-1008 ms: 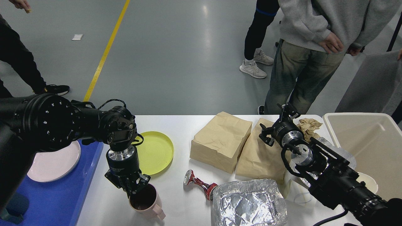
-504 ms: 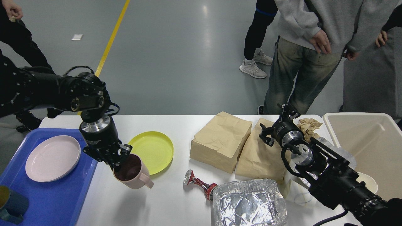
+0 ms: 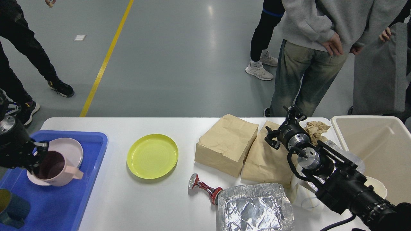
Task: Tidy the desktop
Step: 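Move the pink mug onto the blue tray and release it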
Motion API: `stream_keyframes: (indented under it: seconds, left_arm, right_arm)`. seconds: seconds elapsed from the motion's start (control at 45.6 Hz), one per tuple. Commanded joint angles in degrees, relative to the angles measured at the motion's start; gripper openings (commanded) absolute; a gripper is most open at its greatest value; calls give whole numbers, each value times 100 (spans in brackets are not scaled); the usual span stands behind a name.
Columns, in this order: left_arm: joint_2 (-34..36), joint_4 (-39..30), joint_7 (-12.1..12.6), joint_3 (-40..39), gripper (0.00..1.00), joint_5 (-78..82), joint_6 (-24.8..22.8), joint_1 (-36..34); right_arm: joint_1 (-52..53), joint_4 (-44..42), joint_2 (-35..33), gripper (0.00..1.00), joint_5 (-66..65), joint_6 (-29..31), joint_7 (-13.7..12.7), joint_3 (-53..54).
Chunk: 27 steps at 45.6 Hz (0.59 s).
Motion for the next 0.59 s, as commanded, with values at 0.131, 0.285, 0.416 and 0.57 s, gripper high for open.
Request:
stream_keyframes:
  seconds: [0.131,0.285,0.416,0.57]
  left_arm:
    - [297,269,60,-83,0,-6,1,832]
    - [279,498,68,-337,0,-6,1,1228]
    - [235,525,77,-522,0,-6,1,1448]
    - [174,525,86,-575,2,-15,1,1589]
  right_arm:
    - [0,0,0,100,0,9,0,6]
    - [0,0,0,100,0,0,0,6]
    - [0,0,0,100,0,9,0,6]
    - [0,0,0,100,0,0,0,6]
